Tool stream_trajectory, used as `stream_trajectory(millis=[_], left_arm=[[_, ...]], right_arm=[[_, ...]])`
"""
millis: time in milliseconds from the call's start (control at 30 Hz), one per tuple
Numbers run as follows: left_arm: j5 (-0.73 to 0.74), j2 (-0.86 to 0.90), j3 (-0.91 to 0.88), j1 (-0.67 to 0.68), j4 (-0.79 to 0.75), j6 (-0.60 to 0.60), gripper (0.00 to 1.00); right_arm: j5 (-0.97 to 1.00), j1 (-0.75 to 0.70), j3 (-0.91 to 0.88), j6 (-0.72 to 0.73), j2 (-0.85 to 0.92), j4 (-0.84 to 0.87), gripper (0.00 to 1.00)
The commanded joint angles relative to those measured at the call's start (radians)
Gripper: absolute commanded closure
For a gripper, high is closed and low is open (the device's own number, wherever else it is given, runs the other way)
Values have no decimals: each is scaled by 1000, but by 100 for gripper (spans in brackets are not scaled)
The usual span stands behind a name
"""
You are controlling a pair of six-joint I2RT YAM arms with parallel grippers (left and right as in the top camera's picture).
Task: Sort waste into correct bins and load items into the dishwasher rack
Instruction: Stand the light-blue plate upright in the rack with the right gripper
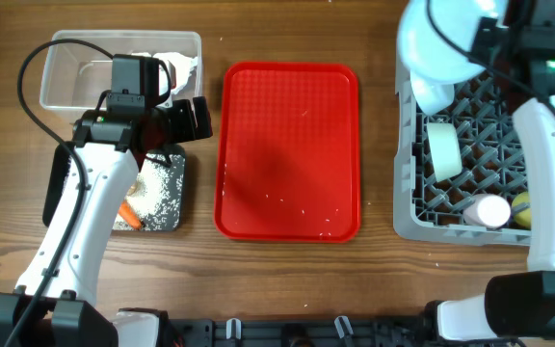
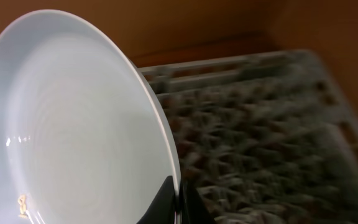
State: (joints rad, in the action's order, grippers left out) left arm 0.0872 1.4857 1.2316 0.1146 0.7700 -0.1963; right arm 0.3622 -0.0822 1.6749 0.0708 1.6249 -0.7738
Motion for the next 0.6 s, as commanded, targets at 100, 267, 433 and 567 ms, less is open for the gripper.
stream_trajectory(millis=[100,267,433,567], left_arm=[[8,3,5,-5,-2,-2,0],[8,3,5,-5,-2,-2,0],[8,3,5,-5,-2,-2,0],[8,3,5,-6,-2,-2,0]], right_arm=[[249,-114,0,-226,-12,93,96],[305,-116,0,-521,20,245,96],[314,-115,0,-603,126,232,96],[322,-111,0,-586,169,174,96]])
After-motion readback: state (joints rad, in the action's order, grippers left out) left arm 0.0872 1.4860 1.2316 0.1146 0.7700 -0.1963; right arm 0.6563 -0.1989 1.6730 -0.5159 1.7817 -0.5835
